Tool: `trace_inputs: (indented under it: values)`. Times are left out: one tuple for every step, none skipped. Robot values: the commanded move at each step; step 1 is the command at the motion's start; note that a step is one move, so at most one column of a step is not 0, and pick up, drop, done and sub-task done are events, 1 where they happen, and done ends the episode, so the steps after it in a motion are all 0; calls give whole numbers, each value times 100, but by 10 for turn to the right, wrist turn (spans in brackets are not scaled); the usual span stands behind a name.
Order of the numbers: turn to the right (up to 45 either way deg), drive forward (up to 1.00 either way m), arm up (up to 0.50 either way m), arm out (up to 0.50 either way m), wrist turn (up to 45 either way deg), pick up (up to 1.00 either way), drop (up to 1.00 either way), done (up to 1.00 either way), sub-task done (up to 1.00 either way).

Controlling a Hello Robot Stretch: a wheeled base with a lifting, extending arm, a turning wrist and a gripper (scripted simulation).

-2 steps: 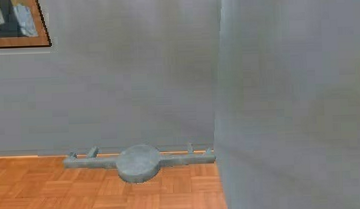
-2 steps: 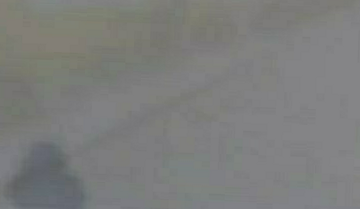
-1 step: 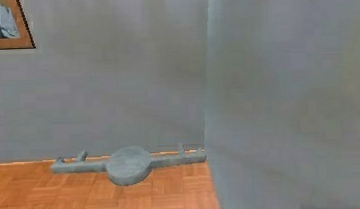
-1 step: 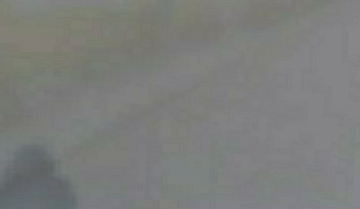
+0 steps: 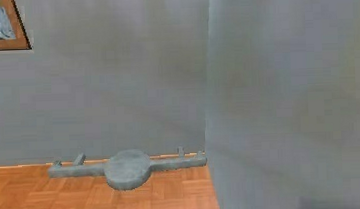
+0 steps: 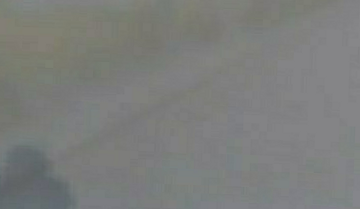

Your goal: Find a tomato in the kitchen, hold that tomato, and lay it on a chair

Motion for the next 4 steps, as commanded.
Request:
trace_inputs:
  values:
    - [-450,0,0,0,0,0,0,0,0]
    - [-210,0,0,0,0,0,0,0,0]
    - [0,35,0,0,0,0,0,0,0]
    - [-240,0,0,0,0,0,0,0,0]
